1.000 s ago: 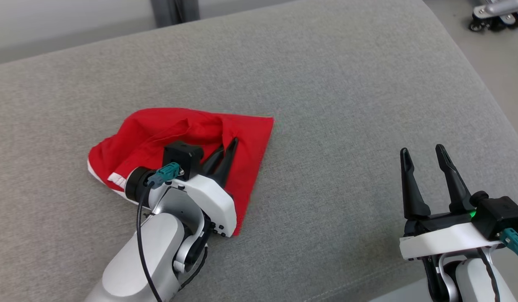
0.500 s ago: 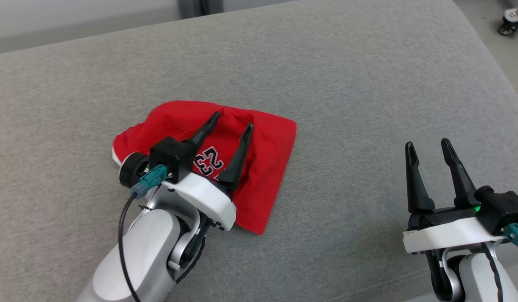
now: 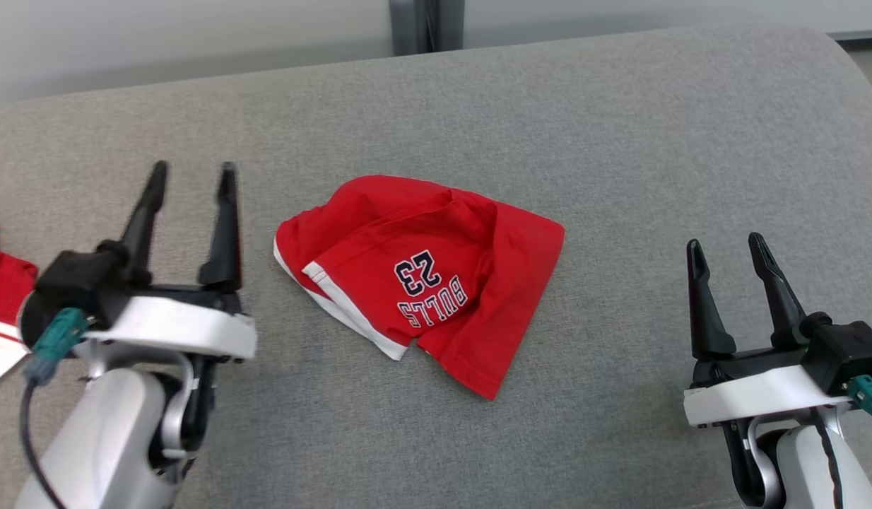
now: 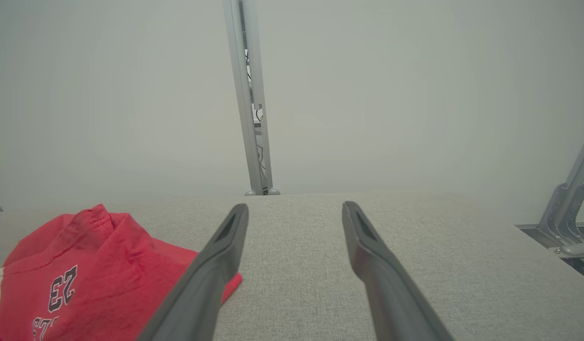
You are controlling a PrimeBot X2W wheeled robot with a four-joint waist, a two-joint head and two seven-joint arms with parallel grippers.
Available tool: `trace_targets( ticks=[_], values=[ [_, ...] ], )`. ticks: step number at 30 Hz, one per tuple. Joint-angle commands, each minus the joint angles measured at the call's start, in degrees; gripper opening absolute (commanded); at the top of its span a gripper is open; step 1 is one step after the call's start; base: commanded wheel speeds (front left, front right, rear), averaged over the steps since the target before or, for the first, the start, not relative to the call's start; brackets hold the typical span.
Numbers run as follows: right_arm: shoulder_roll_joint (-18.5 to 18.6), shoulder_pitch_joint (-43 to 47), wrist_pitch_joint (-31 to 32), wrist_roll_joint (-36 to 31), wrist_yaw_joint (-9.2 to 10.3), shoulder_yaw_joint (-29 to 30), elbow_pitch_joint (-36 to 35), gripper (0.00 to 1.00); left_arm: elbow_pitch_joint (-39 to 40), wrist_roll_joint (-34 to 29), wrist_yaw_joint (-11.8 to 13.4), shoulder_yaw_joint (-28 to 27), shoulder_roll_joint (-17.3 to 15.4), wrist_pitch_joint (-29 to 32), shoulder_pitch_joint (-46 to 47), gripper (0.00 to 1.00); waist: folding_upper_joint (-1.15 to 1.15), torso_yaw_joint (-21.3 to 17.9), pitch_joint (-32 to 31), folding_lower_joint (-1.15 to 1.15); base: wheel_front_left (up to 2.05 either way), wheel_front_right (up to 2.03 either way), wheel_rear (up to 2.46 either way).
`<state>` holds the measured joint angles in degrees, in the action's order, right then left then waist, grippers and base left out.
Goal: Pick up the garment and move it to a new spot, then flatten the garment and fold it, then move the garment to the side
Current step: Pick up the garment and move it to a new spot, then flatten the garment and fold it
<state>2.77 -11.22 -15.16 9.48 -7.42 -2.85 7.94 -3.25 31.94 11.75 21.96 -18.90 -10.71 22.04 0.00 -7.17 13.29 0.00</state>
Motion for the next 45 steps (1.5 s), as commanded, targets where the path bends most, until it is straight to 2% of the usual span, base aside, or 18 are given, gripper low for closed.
trace_targets(
  ticks=[1, 5, 9, 23, 42, 45],
  values=[
    [0.29, 0.00, -0.14, -0.73, -0.13, 0.10, 0.22, 1.00, 0.83, 0.57, 1.04, -1.92, -1.13, -1.03, -1.94, 1.00, 0.00, 1.11, -1.09, 0.00, 0.00, 0.00, 0.00],
    [0.29, 0.67, -0.13, -1.18, -0.13, 0.33, 0.69, 1.00, 2.03, 1.06, 1.76, -4.98, -3.28, -2.48, -5.40, 1.00, 0.00, 2.28, -2.32, 0.00, 0.00, 0.00, 0.00],
    [0.29, 1.59, -0.13, -1.42, -0.14, 0.25, 1.49, 1.00, 1.46, 1.38, 1.24, -6.32, -4.67, -3.22, -9.46, 1.00, 0.00, 3.03, -3.99, 0.00, 0.00, 0.00, 0.00],
    [0.28, 7.14, 0.20, -0.83, -0.14, -0.44, 3.07, 1.00, 1.89, 1.62, 2.65, -5.70, -5.50, -3.26, -20.54, 1.00, 0.00, 3.68, -10.24, 0.00, 0.00, 0.00, 0.00],
    [0.28, 9.60, 2.13, -1.07, -0.14, -0.48, 0.54, 1.00, 3.91, 2.22, 4.59, -5.01, -5.01, -2.10, -22.67, 1.00, 0.00, 4.44, -11.19, 0.00, 0.00, 0.00, 0.00],
    [0.26, 8.98, 3.41, -1.06, -0.14, -1.97, 0.33, 1.00, 4.20, 2.36, 4.80, -4.83, -4.87, -1.70, -22.20, 1.00, 0.00, 5.11, -10.91, 0.00, 0.00, 0.00, 0.00]
  ],
)
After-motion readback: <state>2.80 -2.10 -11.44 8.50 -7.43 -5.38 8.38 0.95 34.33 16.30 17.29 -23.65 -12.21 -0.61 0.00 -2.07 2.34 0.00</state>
